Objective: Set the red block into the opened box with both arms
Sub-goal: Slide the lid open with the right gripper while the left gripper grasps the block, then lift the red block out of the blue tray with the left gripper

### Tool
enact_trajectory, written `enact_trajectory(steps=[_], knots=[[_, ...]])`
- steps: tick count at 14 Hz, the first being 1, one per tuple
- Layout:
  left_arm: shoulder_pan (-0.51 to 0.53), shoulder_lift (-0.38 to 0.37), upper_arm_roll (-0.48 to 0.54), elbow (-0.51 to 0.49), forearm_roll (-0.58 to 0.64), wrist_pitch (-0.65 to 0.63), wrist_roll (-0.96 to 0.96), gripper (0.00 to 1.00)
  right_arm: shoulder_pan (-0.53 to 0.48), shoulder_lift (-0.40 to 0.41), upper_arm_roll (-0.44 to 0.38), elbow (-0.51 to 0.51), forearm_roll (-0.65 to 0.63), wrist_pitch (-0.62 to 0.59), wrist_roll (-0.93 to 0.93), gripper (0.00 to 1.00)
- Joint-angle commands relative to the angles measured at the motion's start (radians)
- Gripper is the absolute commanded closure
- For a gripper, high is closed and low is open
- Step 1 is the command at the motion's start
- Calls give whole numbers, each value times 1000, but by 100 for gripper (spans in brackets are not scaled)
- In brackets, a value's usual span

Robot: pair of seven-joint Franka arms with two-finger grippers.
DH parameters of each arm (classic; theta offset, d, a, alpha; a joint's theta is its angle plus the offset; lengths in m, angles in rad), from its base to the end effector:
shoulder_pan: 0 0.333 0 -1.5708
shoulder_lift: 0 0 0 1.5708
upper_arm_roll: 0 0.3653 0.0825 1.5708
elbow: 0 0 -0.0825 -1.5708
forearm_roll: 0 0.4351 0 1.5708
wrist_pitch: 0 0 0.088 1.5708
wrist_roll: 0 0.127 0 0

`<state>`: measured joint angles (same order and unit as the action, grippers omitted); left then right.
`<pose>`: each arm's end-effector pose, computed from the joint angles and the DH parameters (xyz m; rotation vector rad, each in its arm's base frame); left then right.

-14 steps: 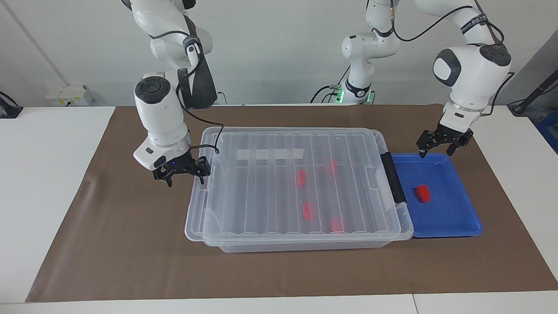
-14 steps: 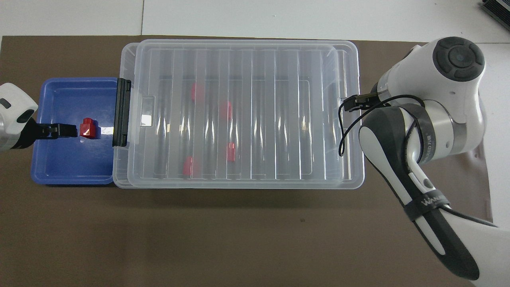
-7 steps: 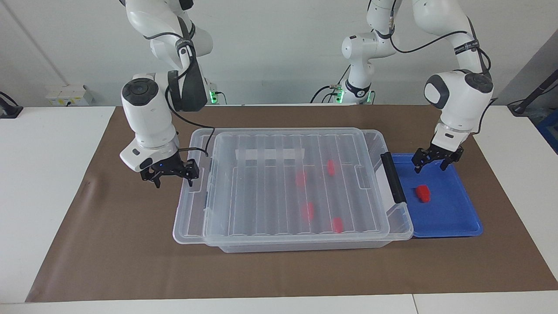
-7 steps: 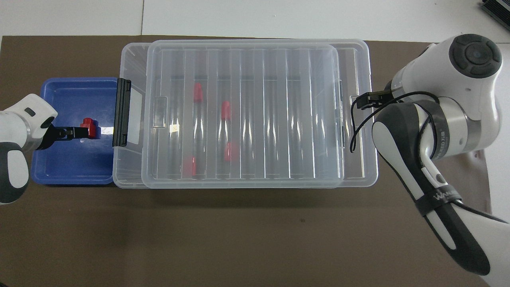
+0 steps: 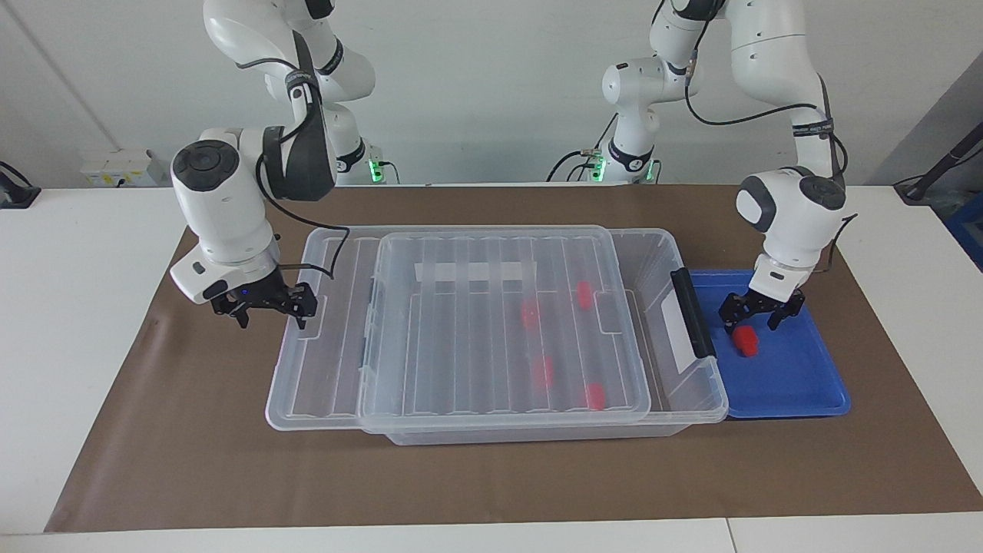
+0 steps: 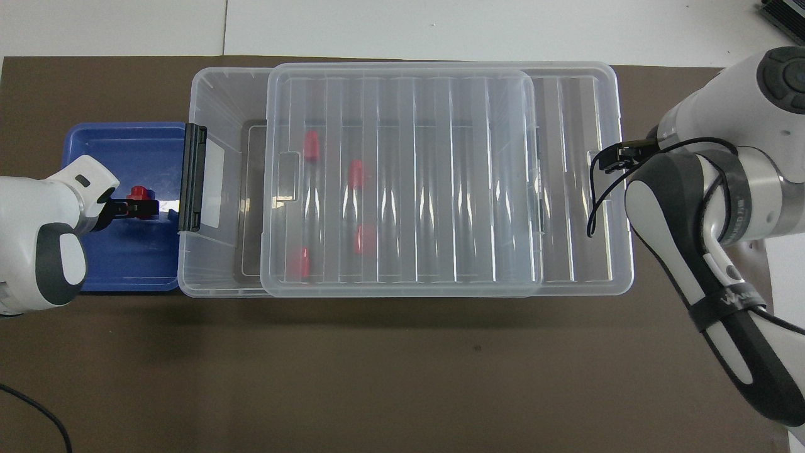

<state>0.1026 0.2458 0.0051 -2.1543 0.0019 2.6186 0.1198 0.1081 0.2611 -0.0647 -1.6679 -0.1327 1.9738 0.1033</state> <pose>0.6334 0.0684 0.2972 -3.0961 0.0216 -0.3370 0.7039 0.0235 0.4676 3.0043 -0.0120 0.0830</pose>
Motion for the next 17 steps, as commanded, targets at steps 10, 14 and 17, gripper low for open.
enact_trajectory(steps=[10,14,17], knots=[[15,29,-10,36,-16,0,15,100,-82,-26,2,2,-68,-64,-71,0],[9,-11,-11,151,-17,-234,12,100,-105,-36,2,2,-82,-78,-105,0],[2,-63,-11,212,-17,-391,-18,100,-116,-40,2,2,-82,-84,-113,0]])
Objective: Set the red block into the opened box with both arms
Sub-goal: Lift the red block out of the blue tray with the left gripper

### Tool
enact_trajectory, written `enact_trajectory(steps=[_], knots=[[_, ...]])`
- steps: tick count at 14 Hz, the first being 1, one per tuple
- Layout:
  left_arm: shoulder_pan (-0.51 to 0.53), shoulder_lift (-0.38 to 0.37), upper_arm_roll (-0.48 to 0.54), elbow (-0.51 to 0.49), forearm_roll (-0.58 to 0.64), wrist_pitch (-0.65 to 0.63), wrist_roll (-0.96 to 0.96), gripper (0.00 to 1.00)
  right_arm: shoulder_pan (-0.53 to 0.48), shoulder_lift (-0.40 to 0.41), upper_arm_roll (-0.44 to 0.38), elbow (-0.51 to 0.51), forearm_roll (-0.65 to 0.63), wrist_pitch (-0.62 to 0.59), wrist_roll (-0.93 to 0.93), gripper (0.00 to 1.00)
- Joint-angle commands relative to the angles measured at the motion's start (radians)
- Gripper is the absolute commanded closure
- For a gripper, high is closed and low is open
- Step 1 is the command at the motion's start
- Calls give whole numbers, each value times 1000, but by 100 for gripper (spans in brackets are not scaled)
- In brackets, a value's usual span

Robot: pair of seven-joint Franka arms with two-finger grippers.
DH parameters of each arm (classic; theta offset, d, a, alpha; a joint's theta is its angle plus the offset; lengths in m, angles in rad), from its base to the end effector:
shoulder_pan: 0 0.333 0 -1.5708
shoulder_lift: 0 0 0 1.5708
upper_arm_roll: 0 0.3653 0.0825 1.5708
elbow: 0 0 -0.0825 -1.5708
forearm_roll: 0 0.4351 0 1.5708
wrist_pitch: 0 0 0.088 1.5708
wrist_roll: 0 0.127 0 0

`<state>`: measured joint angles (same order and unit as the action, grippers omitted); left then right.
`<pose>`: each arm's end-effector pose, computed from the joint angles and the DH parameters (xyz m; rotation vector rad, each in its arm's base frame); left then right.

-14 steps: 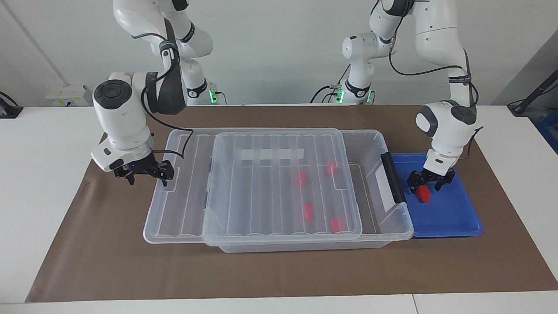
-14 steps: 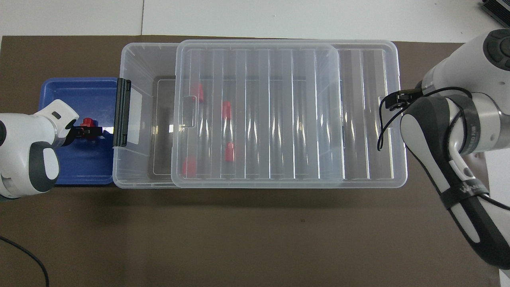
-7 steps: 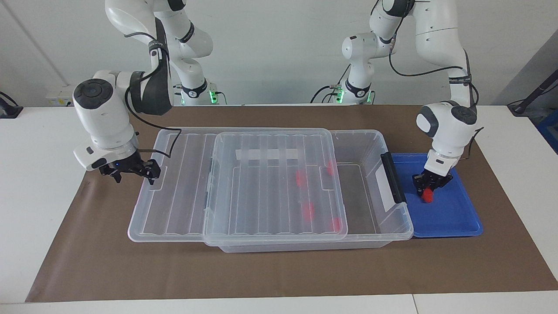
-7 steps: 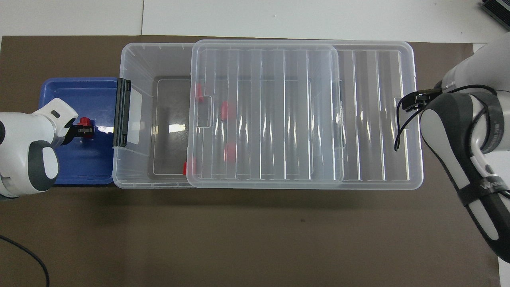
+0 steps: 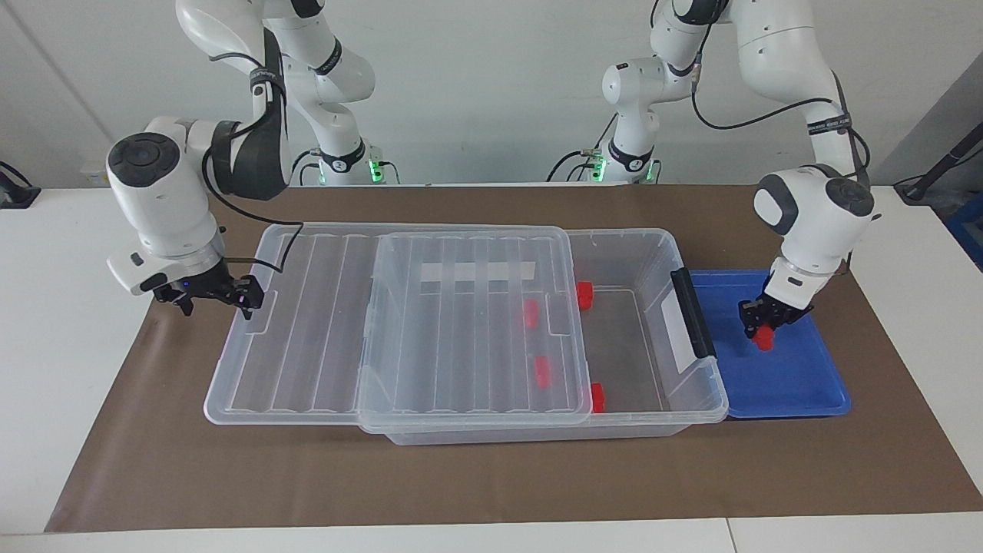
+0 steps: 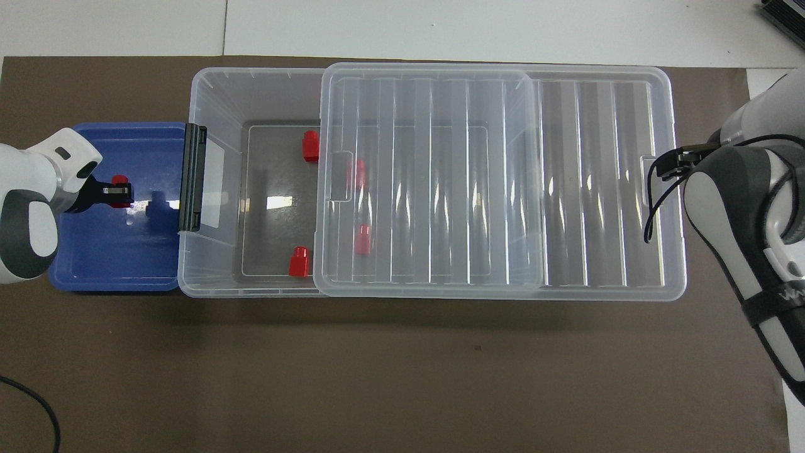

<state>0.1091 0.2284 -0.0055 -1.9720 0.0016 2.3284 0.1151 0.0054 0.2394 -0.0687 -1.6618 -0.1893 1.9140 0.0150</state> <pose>0.6632 0.0691 0.3659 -3.1212 0.0192 -0.1988 0.6930 -0.0571 0.4815 2.9463 -0.0199 0.0122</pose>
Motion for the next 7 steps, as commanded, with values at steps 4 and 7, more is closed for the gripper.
enact_trajectory(steps=[4,7], knots=[[-9,-112,-23,128,-18,-320,-101,100,-15,-19,6,-4,-25,-26,-33,0],[-9,-124,-102,238,-20,-481,-253,100,-15,-25,6,-6,-27,-26,-35,0]])
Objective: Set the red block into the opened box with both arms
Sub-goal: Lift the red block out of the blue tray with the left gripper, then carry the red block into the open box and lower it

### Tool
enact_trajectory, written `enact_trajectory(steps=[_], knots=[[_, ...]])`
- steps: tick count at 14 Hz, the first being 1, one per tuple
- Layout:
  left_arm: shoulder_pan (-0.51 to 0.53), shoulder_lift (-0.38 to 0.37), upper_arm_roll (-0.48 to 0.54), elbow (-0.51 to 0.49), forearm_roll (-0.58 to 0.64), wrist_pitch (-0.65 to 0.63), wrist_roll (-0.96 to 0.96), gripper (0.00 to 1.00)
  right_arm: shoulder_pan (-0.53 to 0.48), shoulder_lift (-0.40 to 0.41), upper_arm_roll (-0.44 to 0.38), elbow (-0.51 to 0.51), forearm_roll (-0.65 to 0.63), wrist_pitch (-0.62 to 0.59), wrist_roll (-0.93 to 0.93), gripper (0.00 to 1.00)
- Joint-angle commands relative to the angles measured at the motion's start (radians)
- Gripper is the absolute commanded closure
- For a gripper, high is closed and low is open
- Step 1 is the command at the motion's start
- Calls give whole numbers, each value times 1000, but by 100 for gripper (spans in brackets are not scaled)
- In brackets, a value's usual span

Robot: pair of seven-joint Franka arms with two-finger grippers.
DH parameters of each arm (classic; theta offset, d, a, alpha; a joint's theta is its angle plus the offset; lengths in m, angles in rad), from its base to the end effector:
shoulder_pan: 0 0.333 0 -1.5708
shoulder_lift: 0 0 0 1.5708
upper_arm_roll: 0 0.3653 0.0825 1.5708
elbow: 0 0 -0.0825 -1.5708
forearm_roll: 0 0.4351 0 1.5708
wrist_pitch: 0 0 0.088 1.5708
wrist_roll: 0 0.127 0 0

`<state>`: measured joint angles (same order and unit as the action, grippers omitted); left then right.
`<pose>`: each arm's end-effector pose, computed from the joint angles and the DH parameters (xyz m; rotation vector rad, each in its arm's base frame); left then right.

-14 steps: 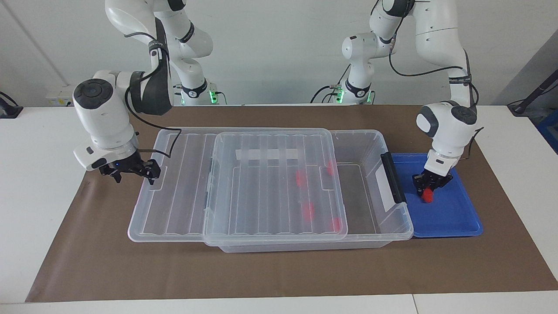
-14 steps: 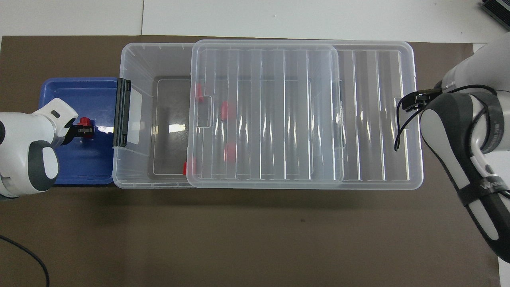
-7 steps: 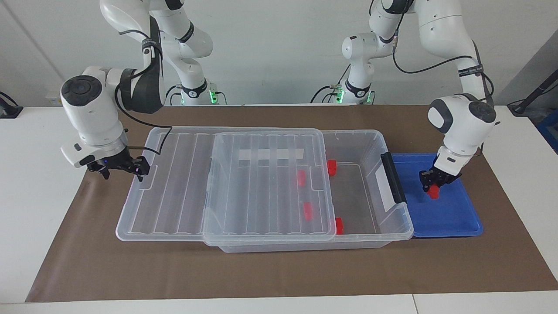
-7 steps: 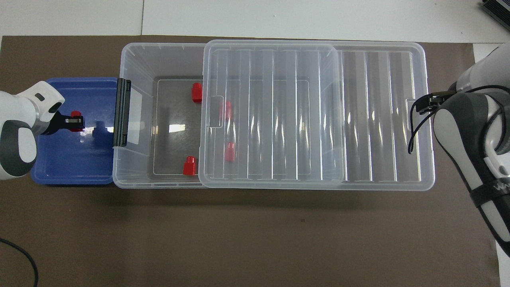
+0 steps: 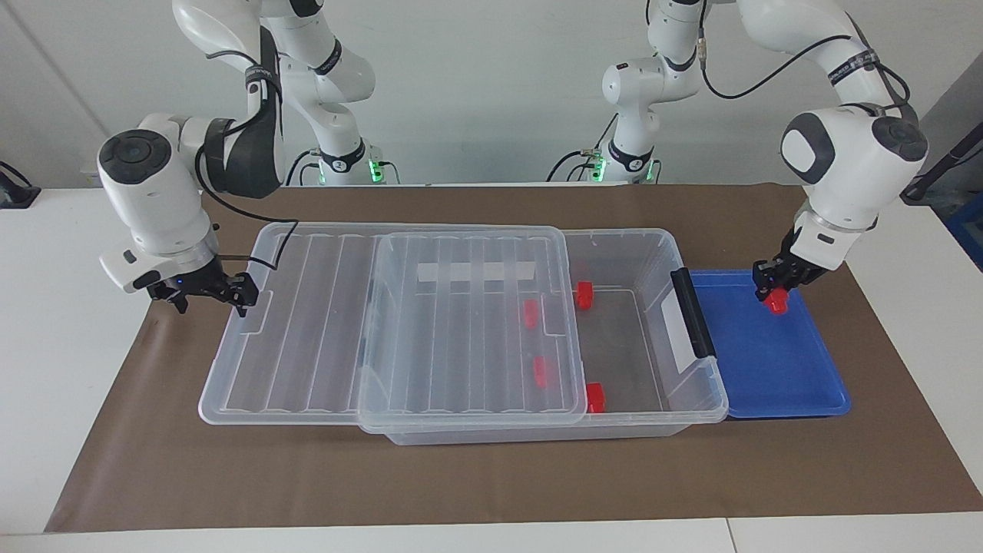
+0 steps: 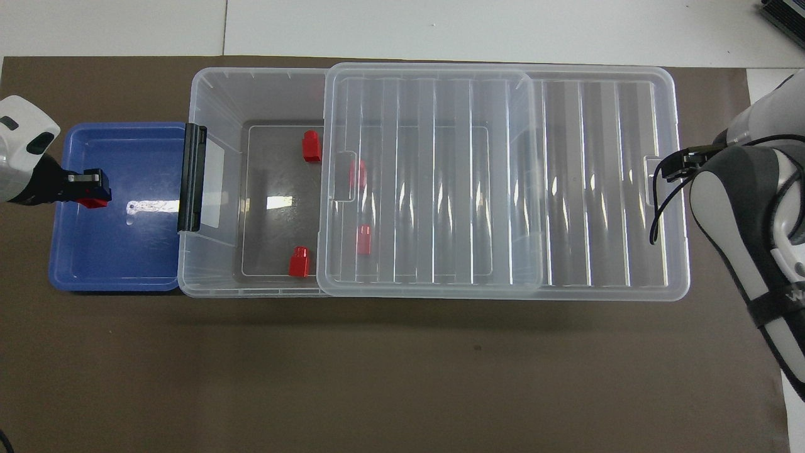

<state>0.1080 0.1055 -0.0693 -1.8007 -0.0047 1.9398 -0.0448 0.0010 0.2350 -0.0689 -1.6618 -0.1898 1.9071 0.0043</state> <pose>0.6502 0.0262 0.4985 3.1265 0.1339 0.0529 0.6912 -0.0604 0.4839 2.9458 -0.0123 0.0063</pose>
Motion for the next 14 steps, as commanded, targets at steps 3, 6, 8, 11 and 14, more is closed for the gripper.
enact_trajectory(steps=[3,6,8,11,14], knots=[[-8,-27,-130,89,-12,-121,-263,100,-9,-43,11,-4,-14,-17,-23,0],[-11,-27,-188,87,-12,-105,-393,100,0,-89,17,7,28,-36,-21,0],[-51,-27,-198,77,-14,-66,-478,100,1,-124,17,33,90,-77,-21,0],[-137,-26,-198,9,-12,77,-527,100,4,-204,17,37,160,-172,-1,0],[-160,-3,-198,-51,-2,195,-530,100,1,-256,15,25,188,-262,94,0]])
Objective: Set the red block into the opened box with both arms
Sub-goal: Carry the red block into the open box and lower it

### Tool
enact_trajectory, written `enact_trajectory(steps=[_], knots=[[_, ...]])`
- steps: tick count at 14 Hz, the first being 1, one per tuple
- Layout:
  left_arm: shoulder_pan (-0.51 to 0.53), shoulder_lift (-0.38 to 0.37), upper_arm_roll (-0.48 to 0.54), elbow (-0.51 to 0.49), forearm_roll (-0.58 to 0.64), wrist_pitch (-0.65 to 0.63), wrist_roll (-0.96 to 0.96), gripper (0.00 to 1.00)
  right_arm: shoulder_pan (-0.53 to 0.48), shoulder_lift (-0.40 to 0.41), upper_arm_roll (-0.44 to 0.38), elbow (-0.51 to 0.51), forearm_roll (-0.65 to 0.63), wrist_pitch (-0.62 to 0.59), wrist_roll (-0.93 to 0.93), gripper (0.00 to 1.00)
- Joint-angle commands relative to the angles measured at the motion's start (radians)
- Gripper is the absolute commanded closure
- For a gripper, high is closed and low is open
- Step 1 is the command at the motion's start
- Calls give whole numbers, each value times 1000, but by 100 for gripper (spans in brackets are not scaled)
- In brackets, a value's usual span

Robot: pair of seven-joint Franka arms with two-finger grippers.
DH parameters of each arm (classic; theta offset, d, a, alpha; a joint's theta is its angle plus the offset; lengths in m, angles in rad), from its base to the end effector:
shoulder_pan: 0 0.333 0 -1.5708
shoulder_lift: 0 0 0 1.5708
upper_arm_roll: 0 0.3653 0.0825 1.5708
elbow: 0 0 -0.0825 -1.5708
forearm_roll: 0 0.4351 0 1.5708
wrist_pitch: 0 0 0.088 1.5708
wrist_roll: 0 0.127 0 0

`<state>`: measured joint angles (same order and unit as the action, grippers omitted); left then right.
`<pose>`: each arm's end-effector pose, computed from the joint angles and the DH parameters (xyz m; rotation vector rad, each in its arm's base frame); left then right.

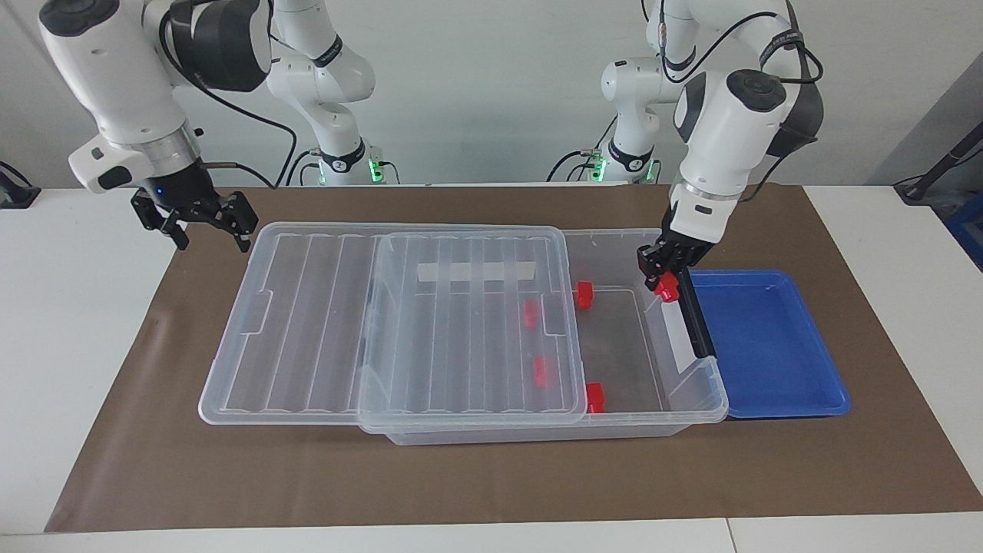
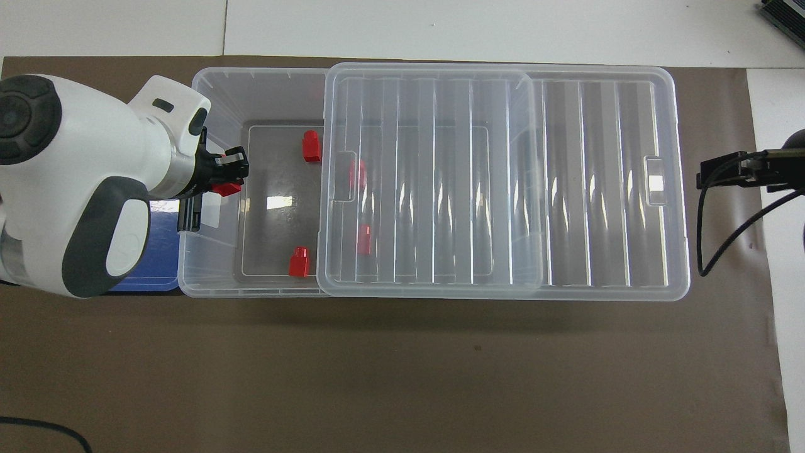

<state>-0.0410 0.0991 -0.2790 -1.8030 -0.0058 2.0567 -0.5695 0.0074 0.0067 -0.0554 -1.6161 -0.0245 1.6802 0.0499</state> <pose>0.6304 -0.2032 0.5154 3.0132 0.3867 0.1964 0.6180 -0.0324 0.6358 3.1120 -0.1494 0.0895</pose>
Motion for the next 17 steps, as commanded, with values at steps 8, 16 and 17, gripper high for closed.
enact_trajectory(steps=[8,16,17], knots=[[-45,115,14,-133,86,310,-9,100,-12,-56,3,-64,20,-42,50,0],[-82,269,15,-137,345,418,-164,100,-7,-54,3,-61,15,-28,44,0],[-80,275,17,-139,345,431,-164,100,-9,-54,3,-61,15,-25,44,0]])
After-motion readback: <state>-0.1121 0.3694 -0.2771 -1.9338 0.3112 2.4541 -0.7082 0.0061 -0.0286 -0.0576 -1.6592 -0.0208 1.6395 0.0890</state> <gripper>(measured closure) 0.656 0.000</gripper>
